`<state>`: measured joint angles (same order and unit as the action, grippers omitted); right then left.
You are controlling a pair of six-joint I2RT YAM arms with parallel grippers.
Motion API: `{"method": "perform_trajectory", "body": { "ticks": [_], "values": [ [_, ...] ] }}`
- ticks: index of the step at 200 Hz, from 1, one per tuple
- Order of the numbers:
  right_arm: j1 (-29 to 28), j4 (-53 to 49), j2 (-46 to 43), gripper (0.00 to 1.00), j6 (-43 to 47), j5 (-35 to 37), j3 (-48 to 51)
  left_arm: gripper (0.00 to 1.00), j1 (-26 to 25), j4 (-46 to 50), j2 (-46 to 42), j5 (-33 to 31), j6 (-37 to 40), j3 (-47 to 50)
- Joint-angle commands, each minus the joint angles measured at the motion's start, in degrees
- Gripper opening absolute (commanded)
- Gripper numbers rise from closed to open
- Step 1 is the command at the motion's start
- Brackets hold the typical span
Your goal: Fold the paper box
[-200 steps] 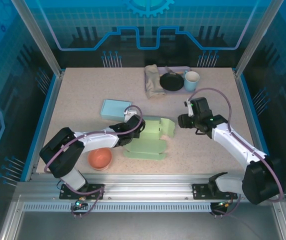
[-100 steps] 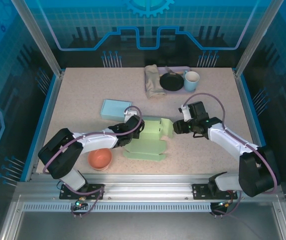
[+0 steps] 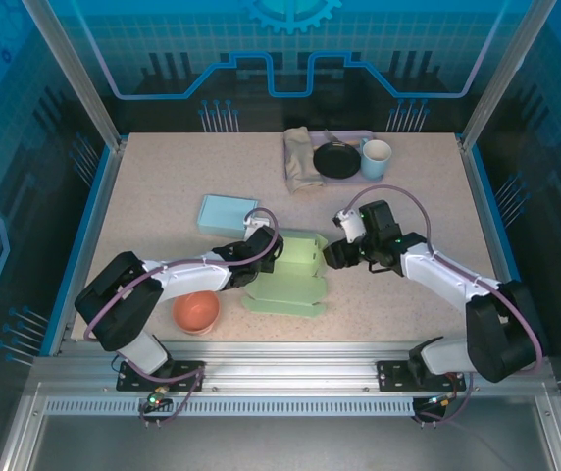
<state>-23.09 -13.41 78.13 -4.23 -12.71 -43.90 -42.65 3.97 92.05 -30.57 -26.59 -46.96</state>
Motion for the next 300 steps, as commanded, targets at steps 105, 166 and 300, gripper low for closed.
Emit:
{"method": "perform_trajectory", "body": {
  "ticks": [105,166,300],
  "values": [
    [-8.81,4.1,7.15,0.58,-1.58,-2.19,-3.93,0.08,-0.15,-0.97,-2.08,1.51,0.66,-0.33],
    [-12.39,3.49,10.42,0.56,-3.6,1.63,-8.67,0.08,-0.15,-0.54,-2.01,2.36,-0.14,-0.58],
    [-14.04,-0.51,14.3,0.44,-9.5,25.48,-11.42,0.08,-0.15,2.82,-5.19,4.32,-3.7,-0.07]
  ]
}}
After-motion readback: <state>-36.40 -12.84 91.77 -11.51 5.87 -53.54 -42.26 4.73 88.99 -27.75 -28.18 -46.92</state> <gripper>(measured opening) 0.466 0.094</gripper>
